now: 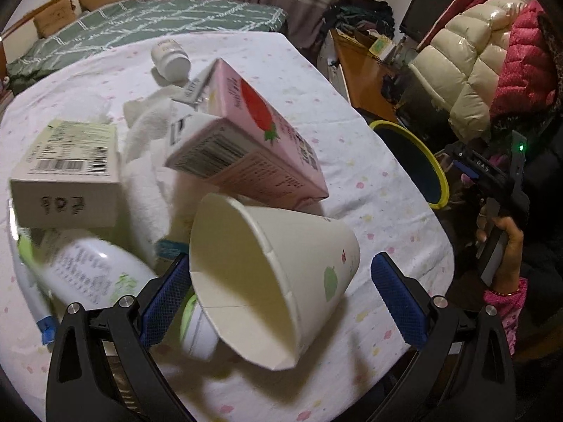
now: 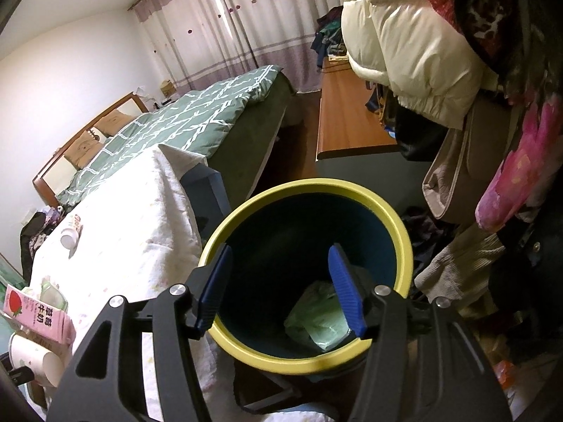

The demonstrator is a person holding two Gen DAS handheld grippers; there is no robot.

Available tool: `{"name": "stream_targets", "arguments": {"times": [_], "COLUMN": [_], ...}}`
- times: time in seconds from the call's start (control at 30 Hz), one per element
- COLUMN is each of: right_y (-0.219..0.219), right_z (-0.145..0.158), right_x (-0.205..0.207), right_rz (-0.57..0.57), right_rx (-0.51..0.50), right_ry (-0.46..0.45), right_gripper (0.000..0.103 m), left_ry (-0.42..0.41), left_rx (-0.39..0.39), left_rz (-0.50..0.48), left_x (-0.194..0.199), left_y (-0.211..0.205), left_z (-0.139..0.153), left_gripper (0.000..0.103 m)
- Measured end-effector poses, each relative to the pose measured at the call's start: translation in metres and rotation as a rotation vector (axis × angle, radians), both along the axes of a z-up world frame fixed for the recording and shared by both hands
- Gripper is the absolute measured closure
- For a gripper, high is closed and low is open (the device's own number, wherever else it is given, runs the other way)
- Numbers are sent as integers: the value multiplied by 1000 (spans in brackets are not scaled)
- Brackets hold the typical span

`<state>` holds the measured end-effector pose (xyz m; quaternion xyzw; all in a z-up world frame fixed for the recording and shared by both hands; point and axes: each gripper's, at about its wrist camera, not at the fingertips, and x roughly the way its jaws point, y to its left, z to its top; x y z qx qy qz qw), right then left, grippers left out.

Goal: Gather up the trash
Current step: 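Grasp the white paper cup with the left gripper and carry it to the bin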

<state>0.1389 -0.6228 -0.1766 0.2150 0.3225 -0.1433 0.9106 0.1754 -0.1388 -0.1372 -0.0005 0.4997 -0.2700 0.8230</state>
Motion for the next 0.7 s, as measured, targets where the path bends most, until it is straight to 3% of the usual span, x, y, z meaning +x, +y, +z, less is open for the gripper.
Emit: {"name": "stream_targets", "arguments": {"times": [0.13,0.23,0.5,0.7], "right_y": [-3,-5,-5,-5], "right_z": [0,-1,2,2], "right_x": [-4,-6,-12,-15], "right_rz": [3,6,15,19], "right_rx": [15,28,53,66], "right_ry": [-4,-11,-34,-48], "right_gripper": [48,47,47,47], "left_ry": [17,9,-98,-140], "left_rx": [-23,-23,-14,27], "left_rz": [15,29,-45,-128], "left_x": [4,3,-17,-29], "left_y": [-3,-4,-27,-59], "left_z": [0,2,27,36], "left_gripper": [8,17,37,37]}}
